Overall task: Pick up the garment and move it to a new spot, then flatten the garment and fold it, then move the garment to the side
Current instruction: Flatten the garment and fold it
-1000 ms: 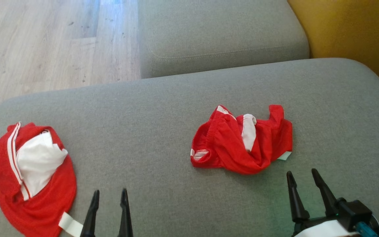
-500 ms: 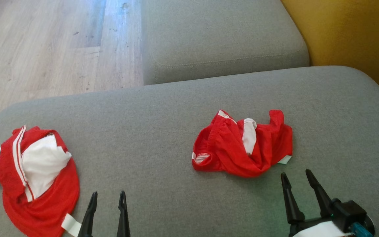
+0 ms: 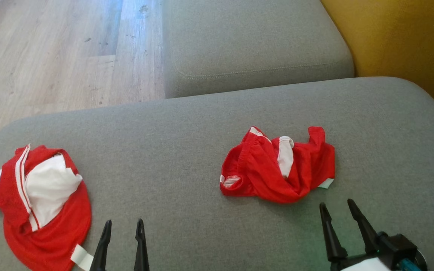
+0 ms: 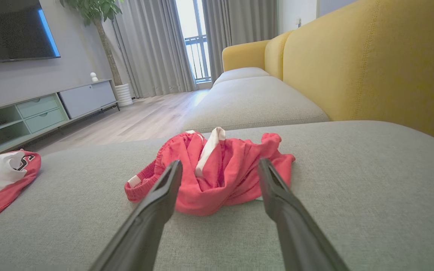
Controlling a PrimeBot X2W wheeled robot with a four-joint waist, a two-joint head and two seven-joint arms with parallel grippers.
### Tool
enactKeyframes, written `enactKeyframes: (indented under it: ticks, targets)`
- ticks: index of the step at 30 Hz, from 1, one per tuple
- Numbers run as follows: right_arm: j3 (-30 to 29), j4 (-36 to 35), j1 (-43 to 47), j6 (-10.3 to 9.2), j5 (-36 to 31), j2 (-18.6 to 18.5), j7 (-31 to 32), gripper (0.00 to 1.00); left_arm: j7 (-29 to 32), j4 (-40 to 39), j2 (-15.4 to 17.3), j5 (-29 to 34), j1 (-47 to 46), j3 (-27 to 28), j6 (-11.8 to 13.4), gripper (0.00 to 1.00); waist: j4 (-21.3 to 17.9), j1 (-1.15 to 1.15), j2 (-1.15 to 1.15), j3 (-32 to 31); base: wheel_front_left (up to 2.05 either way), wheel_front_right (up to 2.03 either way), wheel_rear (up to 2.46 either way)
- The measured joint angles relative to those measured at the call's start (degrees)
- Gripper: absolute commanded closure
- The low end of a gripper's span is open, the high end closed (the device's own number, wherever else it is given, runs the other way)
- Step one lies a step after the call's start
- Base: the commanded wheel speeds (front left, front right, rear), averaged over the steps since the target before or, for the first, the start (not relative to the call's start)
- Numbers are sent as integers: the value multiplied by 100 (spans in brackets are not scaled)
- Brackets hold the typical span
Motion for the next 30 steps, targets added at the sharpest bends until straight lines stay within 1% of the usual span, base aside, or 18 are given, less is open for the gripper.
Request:
enactKeyframes:
  ticks: [4, 9, 12, 15, 16, 19, 22, 24, 27, 30]
  targets:
    - [15, 5, 34, 0, -1, 0, 0, 0, 0, 38, -2, -92, -1, -16, 21, 0, -10, 0, 0, 31, 0, 0, 0]
    - [60, -15, 23, 0, -11, -1, 0, 0, 1, 368, -1, -187, -213, -203, -205, 0, -41, 0, 0, 200, 0, 0, 0]
    - [125, -41, 4, 0, -12, -5, 0, 0, 0, 684, -9, -282, -824, -419, -347, 0, -83, 0, 0, 368, 0, 0, 0]
    - [165, -49, -83, 0, -12, -31, 0, 0, 57, 1105, -13, -543, -1757, -661, -475, 0, -145, 1, 0, 584, 0, 0, 0]
    - [171, -60, -141, 0, -12, -44, 0, 0, 165, 1232, -12, -637, -2084, -771, -521, 0, -170, 1, 0, 662, 0, 0, 0]
    - [171, -160, -339, 0, -12, -108, 0, 0, 776, 1572, -20, -1016, -3055, -1198, -745, 0, -237, 1, 0, 953, 0, 0, 0]
    - [168, -225, -573, 0, -12, -164, 0, 0, 1238, 1828, -64, -1562, -3982, -1617, -882, 0, -300, 3, 0, 1298, 0, 0, 0]
    - [183, -248, -740, 0, -12, -169, 0, 0, 1432, 2028, -71, -2098, -4543, -1797, -927, 0, -350, 2, 0, 1532, 0, 0, 0]
    - [187, -294, -958, 0, -11, -169, 0, 0, 1798, 2508, -73, -2515, -5258, -2104, -937, 0, -446, 3, 0, 1865, 0, 0, 0]
    - [181, -338, -1118, 0, -10, -167, 0, 0, 2154, 2967, -79, -3037, -5742, -2414, -983, 0, -556, 2, 0, 2162, 0, 0, 0]
